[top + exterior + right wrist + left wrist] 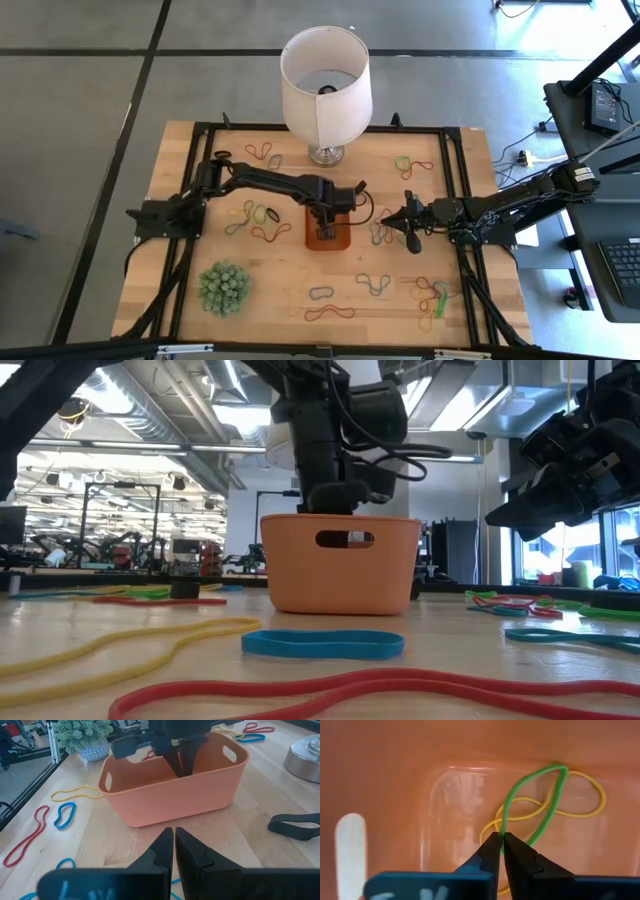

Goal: Pick and place rubber bands into bin
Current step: Put the green rubber band into the orange bin, then put the red rubber band into the orange bin

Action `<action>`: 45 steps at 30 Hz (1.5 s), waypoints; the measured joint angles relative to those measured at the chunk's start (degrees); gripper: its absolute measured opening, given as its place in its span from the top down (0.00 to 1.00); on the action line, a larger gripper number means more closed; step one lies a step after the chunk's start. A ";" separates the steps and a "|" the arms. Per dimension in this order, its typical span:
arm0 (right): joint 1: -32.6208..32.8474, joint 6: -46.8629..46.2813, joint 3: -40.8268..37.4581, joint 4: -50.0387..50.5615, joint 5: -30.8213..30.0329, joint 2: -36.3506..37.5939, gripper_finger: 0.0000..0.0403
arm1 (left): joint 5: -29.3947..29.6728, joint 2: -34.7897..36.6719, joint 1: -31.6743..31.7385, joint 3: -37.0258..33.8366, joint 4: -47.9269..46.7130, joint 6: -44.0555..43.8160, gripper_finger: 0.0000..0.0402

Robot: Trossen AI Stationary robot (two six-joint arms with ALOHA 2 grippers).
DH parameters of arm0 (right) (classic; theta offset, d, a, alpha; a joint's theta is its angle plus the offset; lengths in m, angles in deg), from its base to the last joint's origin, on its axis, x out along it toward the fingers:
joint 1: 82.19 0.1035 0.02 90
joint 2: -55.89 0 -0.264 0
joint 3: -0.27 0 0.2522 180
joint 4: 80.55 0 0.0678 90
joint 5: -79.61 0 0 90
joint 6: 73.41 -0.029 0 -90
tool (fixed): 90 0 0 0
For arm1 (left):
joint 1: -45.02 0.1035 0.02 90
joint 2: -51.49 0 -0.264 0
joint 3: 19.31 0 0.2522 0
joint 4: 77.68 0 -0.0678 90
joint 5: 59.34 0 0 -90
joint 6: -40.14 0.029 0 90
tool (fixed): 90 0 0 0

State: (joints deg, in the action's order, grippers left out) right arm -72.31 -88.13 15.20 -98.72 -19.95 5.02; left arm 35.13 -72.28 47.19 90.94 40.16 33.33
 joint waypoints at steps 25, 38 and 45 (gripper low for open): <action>0.01 -0.02 0.00 0.01 0.01 0.02 0.94 | 0.51 1.48 -0.12 -2.12 0.25 -0.10 0.69; 0.01 -0.02 0.00 0.03 0.00 0.02 0.94 | 1.64 4.81 -0.12 -1.81 -1.70 2.56 0.70; 0.01 -1.55 0.00 0.55 0.02 0.02 0.94 | 3.08 7.42 -0.12 -2.90 -3.27 5.12 0.82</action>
State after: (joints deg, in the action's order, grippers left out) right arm -72.30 -89.68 15.20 -98.16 -19.93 5.04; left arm 38.20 -64.85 47.07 88.04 36.89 38.45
